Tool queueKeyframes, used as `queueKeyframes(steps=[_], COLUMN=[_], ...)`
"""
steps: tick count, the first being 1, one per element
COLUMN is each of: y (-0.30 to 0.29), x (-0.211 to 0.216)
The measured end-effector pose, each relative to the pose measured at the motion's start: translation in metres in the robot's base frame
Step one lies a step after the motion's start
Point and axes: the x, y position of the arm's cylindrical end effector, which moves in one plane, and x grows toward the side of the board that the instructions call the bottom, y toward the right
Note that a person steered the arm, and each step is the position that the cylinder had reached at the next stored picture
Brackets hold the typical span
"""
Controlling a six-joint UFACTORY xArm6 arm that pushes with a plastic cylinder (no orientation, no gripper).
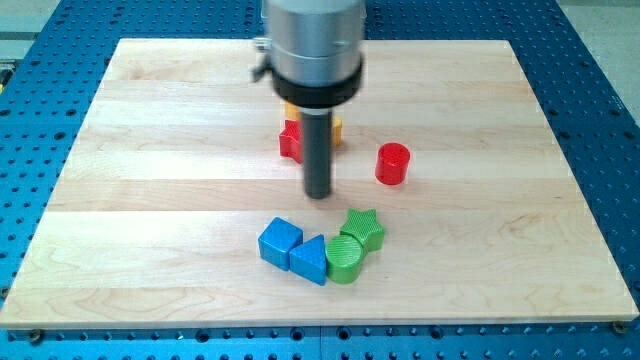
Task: Push the red circle into the heart
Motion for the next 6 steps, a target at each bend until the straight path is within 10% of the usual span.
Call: queueKeyframes(steps=[2,4,6], y=[0.085,0.059,0.007], x=[0.014,-0.063,0.018])
